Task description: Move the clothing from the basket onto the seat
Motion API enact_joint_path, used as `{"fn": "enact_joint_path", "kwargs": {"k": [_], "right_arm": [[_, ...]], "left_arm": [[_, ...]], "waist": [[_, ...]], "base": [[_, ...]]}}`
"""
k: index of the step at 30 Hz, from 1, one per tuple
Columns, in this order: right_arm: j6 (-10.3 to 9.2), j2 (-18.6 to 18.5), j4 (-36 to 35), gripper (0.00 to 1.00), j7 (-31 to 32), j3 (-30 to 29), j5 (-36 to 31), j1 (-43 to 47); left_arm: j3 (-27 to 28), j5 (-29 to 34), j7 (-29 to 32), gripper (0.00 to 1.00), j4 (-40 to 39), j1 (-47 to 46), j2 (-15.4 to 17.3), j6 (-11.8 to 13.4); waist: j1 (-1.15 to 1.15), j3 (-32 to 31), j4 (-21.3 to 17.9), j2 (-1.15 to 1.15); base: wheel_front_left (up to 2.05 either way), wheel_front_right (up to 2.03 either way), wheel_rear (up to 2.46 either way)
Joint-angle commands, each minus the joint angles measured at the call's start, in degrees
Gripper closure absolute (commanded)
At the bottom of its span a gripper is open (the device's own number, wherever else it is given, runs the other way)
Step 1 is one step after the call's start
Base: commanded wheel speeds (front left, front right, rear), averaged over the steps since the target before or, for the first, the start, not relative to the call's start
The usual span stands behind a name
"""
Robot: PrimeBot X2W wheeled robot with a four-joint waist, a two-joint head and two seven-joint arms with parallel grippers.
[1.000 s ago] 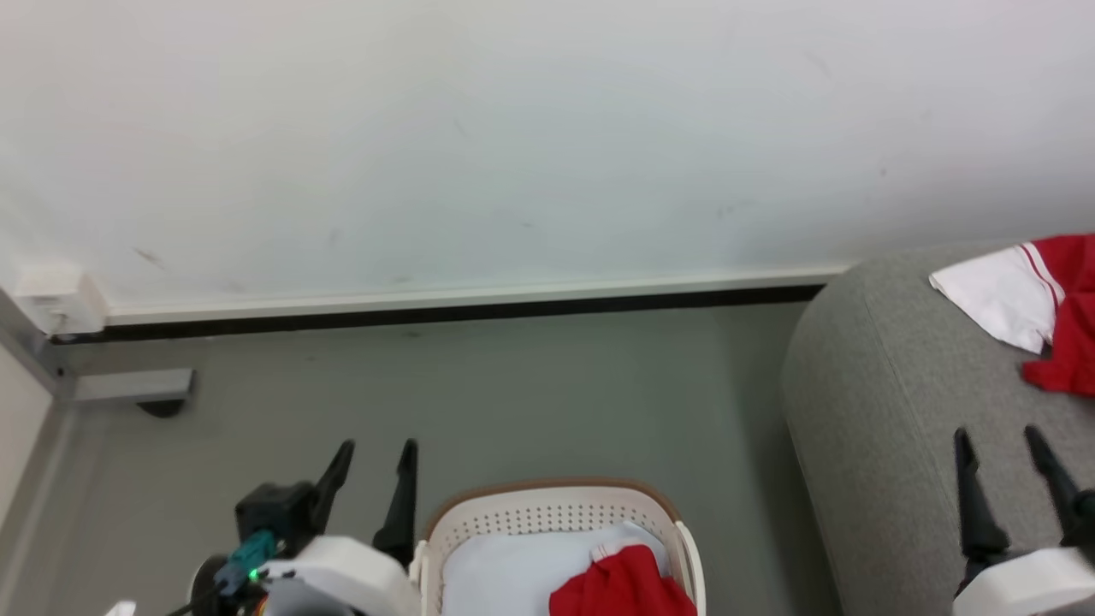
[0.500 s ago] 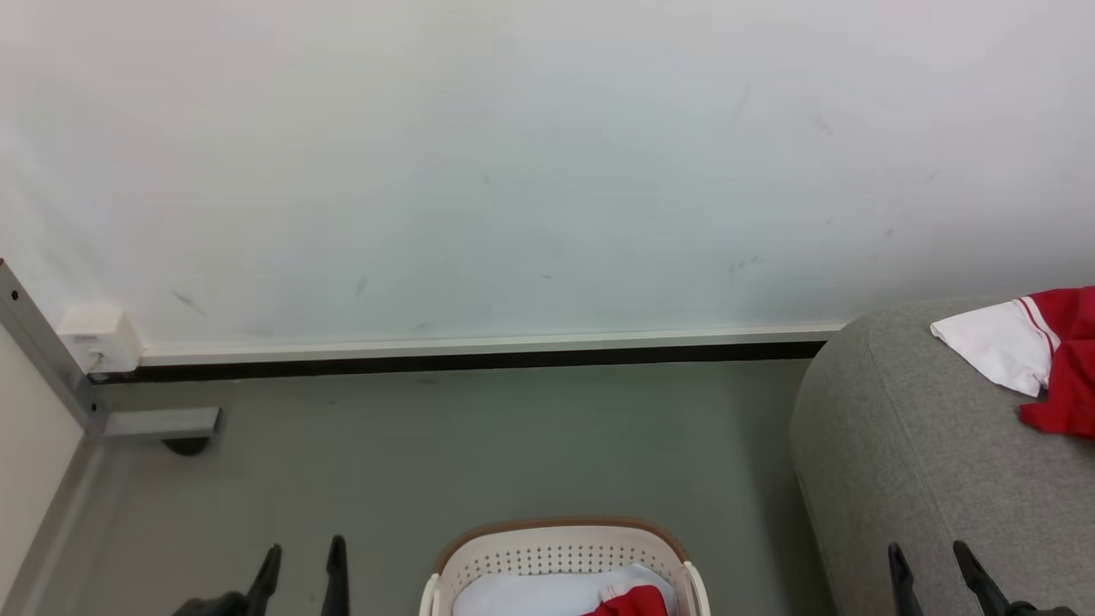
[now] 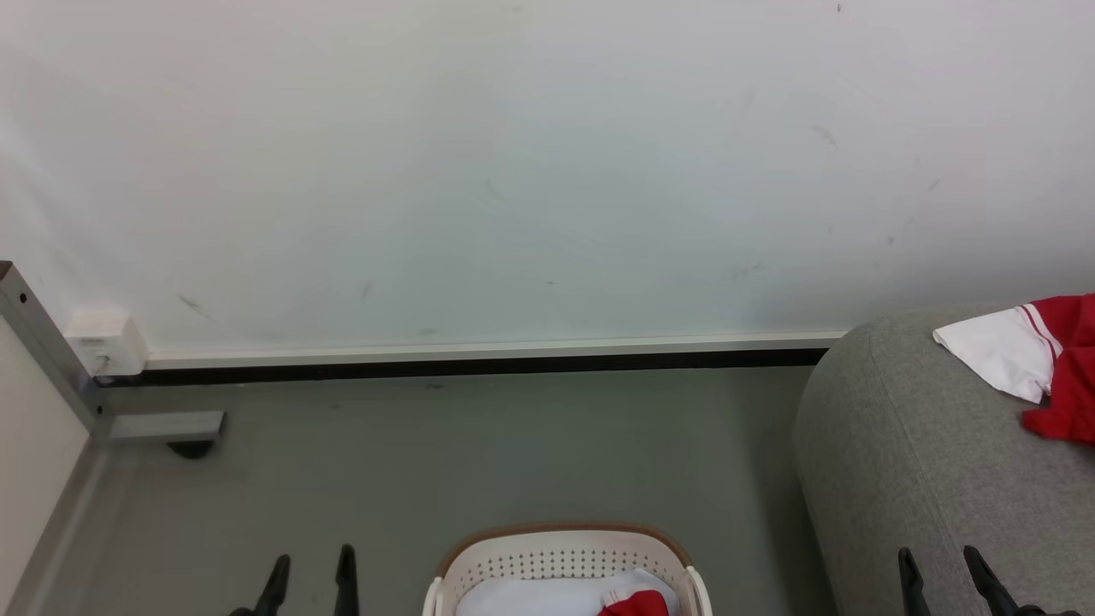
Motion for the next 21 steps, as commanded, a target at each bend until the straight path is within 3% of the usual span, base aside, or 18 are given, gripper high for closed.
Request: {"fn": "enact_joint_path", "kwargs": {"k": [1, 12, 21], "right_arm": [[-0.12, 0.07, -0.17, 0.00, -0.24, -0.05, -0.17, -0.29], [-0.12, 0.05, -1.16, 0.00, 0.10, 0.13, -0.23, -1.12], [-0.12, -0.22, -4.06, 0.00, 0.69, 1.00, -0.81, -3.81]], "left_arm": [[0.43, 0.97, -0.14, 0.00, 0.29, -0.06, -0.05, -0.28], [2.00, 2.55, -0.15, 0.00, 0.46, -0.98, -1.41, -1.88], [-2.98, 3.77, 5.83, 0.00, 1.53, -8.59, -3.16, -3.63]], "waist": [[0.00, 0.05, -0.01, 0.00], [0.00, 1.17, -1.44, 0.00], [0.00, 6.08, -4.07, 0.00]], "base": [[0.00, 0.00, 0.00], [0.00, 0.00, 0.00], [0.00, 0.00, 0.00]]}}
